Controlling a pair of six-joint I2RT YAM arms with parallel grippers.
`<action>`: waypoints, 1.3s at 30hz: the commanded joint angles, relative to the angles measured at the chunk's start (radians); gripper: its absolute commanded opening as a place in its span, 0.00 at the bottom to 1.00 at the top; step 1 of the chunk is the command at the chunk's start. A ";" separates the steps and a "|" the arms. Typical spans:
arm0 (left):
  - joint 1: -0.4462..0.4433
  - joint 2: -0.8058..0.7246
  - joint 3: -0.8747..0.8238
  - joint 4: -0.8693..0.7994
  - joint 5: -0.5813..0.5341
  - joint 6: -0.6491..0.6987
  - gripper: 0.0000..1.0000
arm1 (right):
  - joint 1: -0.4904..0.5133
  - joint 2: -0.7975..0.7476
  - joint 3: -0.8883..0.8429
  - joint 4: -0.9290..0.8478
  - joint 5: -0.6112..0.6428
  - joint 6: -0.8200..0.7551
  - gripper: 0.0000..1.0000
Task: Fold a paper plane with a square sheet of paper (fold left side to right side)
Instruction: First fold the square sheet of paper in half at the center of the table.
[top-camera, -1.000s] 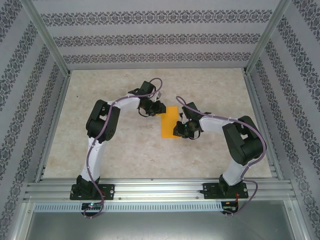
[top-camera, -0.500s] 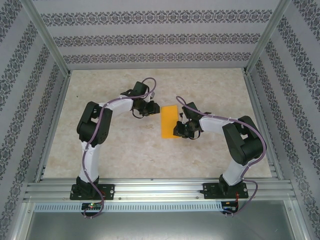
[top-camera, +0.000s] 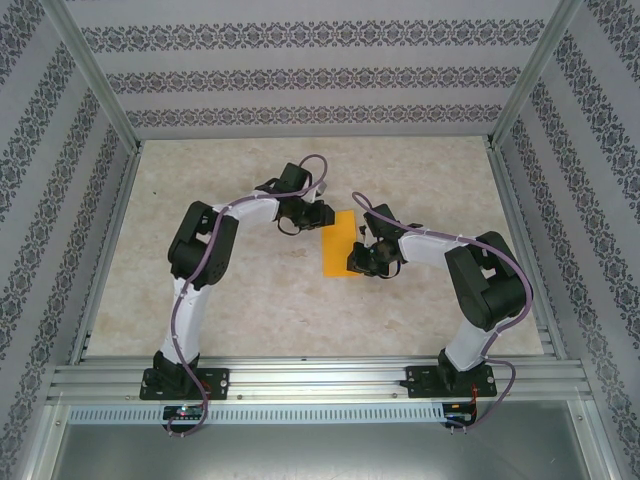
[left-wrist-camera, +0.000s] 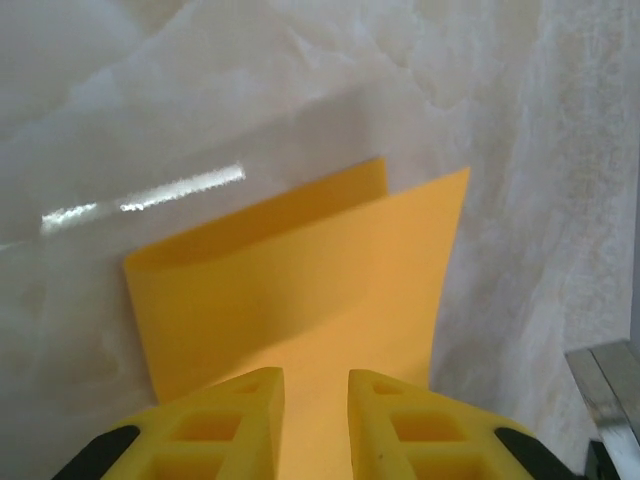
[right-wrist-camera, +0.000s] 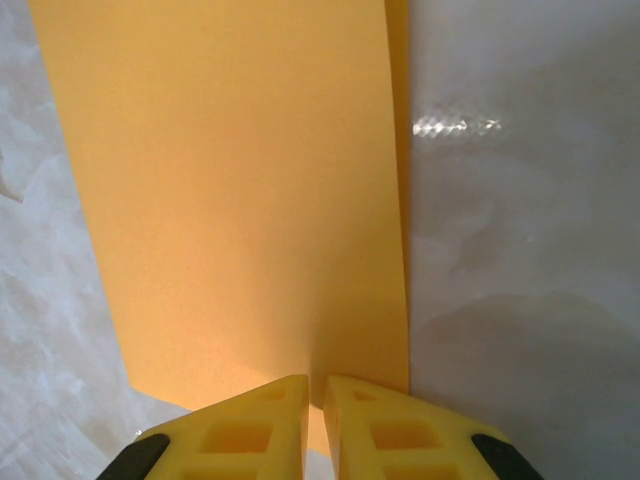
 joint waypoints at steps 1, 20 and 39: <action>-0.004 0.051 0.078 -0.048 -0.033 0.033 0.24 | 0.003 0.040 -0.019 -0.124 0.093 -0.024 0.16; 0.054 0.185 0.252 -0.150 -0.183 0.060 0.25 | 0.004 0.038 -0.031 -0.135 0.104 -0.030 0.16; 0.120 0.105 0.365 -0.240 -0.179 0.105 0.33 | 0.009 -0.025 -0.005 -0.069 0.036 -0.042 0.17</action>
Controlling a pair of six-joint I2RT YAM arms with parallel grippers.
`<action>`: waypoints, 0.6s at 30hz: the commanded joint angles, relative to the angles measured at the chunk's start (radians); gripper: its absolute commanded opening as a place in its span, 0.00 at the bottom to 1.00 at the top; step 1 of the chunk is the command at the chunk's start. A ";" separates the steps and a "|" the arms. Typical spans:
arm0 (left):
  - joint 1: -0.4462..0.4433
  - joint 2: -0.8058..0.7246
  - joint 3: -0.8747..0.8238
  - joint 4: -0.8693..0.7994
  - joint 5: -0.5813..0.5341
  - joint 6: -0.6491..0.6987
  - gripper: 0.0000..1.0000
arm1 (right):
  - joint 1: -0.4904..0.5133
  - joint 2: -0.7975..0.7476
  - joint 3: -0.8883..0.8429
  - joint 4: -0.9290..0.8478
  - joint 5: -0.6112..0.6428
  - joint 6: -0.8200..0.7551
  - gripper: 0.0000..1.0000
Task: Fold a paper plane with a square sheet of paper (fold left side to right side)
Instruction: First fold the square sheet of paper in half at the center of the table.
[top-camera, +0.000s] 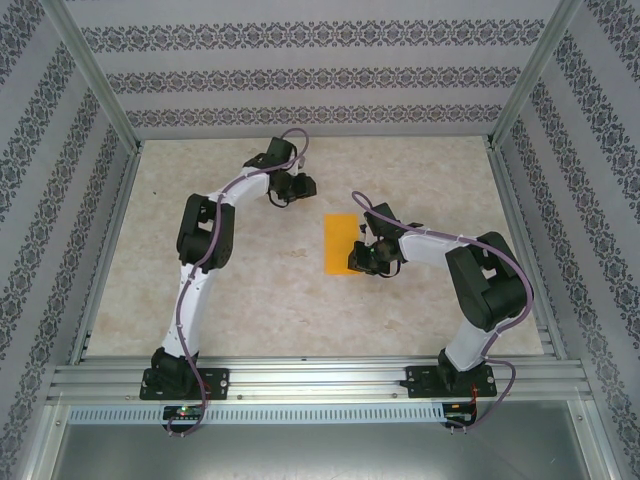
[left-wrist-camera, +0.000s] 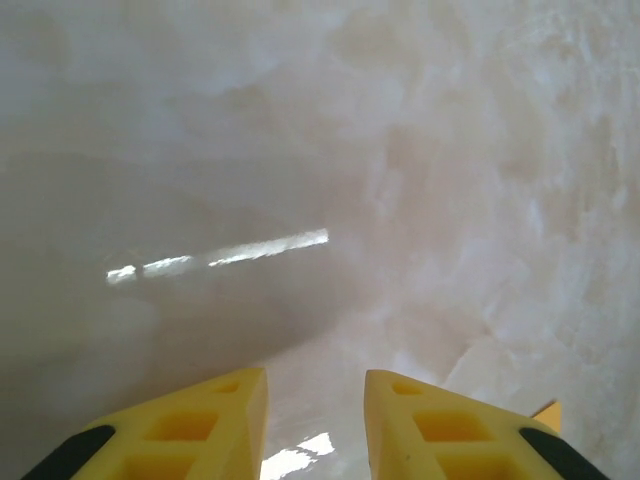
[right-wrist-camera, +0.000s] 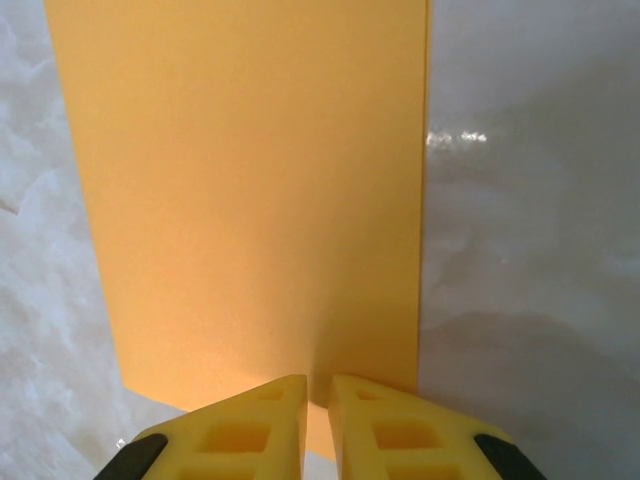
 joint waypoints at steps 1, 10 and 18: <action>-0.010 -0.153 -0.086 0.002 -0.009 0.045 0.34 | 0.008 -0.035 0.005 -0.072 0.007 -0.027 0.18; -0.050 -0.553 -0.573 0.179 0.039 0.002 0.34 | -0.055 -0.160 0.154 -0.133 0.014 -0.107 0.41; -0.170 -0.667 -0.852 0.373 0.072 -0.146 0.33 | -0.126 -0.031 0.259 -0.106 0.018 -0.144 0.51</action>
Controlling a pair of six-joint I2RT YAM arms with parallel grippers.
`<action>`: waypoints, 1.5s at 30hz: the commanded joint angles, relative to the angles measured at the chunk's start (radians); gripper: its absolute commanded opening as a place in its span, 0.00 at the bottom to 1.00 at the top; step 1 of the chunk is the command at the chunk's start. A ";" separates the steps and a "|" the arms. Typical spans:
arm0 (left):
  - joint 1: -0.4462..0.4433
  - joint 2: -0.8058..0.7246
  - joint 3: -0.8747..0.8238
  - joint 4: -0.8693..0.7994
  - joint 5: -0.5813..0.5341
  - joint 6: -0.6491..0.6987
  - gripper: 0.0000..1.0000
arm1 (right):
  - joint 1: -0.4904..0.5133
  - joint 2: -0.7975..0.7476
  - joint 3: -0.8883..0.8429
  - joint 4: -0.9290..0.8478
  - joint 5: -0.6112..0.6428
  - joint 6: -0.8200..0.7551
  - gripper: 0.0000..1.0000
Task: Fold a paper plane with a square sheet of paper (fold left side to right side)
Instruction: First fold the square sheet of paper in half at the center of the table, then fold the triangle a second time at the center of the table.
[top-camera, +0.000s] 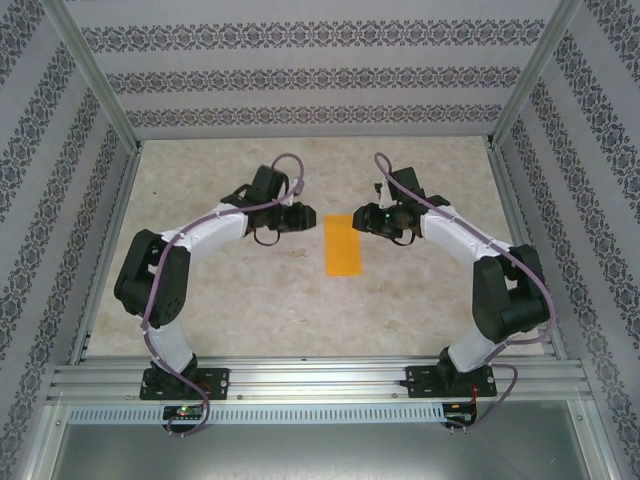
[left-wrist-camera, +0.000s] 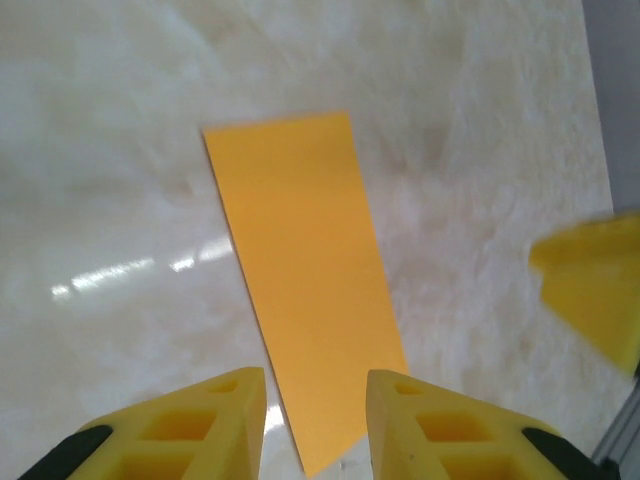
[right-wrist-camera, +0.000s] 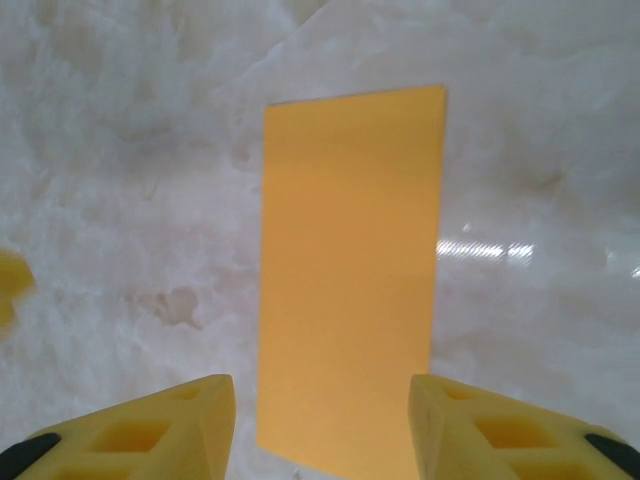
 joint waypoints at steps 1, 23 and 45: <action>-0.044 0.004 -0.075 0.157 0.049 -0.113 0.32 | -0.003 0.087 0.058 0.007 0.020 -0.037 0.53; -0.144 0.205 -0.036 0.166 0.043 -0.166 0.28 | 0.030 0.421 0.328 -0.029 0.097 -0.094 0.55; -0.156 0.204 -0.056 0.144 0.012 -0.153 0.27 | 0.053 0.379 0.282 -0.038 0.154 -0.077 0.60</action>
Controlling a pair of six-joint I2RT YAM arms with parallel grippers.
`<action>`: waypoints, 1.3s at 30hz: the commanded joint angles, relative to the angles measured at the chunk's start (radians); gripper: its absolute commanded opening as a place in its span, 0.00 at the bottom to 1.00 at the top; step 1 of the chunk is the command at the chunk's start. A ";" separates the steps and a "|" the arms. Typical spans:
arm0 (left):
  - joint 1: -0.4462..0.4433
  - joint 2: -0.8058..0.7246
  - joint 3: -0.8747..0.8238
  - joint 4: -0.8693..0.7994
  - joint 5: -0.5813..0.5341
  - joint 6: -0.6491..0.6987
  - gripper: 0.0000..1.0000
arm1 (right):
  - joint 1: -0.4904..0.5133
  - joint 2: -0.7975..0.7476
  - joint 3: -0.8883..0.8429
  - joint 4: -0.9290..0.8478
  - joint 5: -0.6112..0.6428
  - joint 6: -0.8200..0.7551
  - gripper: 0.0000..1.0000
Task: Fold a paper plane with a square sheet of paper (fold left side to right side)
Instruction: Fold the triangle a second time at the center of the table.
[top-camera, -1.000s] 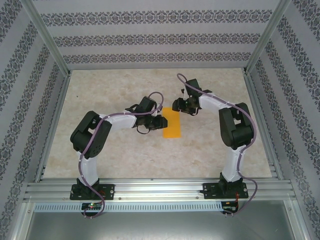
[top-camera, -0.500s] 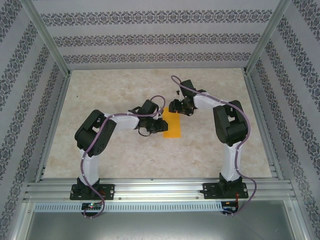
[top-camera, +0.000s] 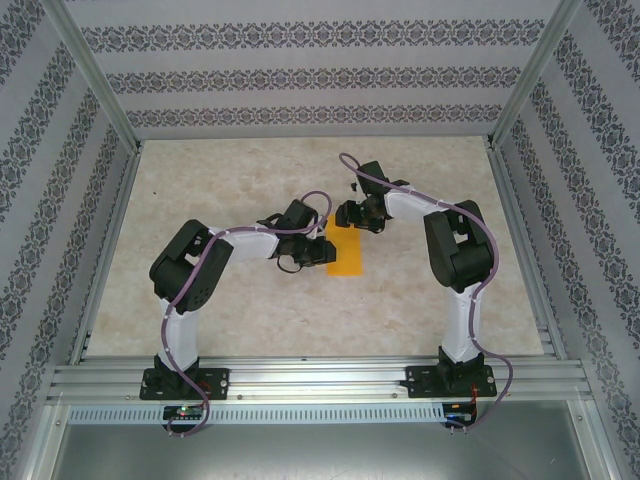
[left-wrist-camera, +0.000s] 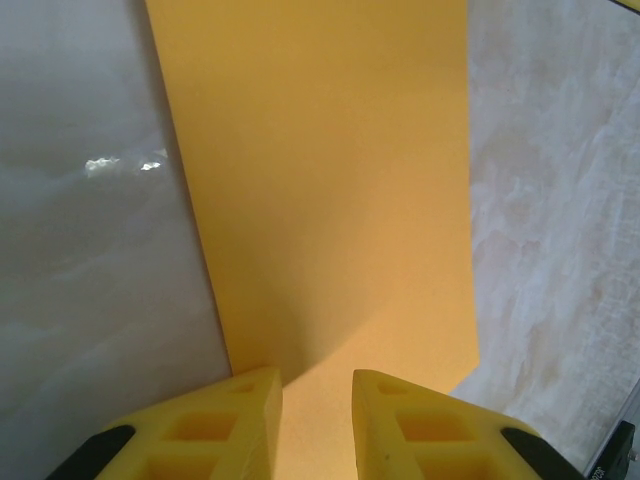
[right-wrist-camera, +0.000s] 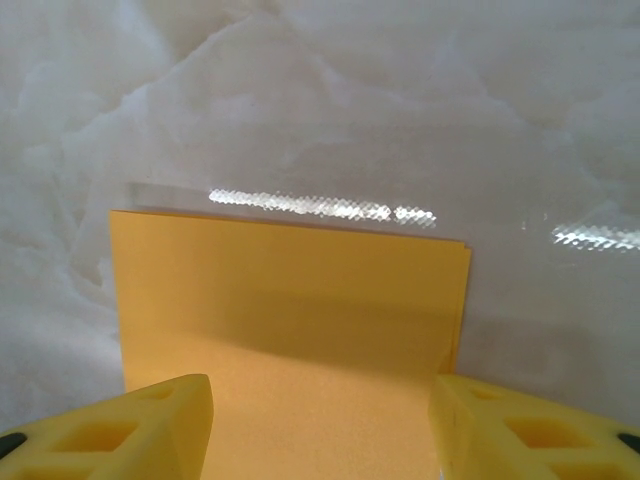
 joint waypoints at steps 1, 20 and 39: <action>-0.017 0.006 0.003 -0.007 -0.018 0.009 0.27 | 0.008 -0.039 -0.016 -0.010 0.041 -0.001 0.61; -0.020 -0.017 0.012 -0.016 -0.011 0.020 0.26 | 0.003 -0.074 -0.018 -0.004 0.043 0.002 0.64; -0.022 -0.008 0.016 -0.021 -0.013 0.023 0.27 | 0.043 0.050 0.112 -0.058 0.124 -0.065 0.81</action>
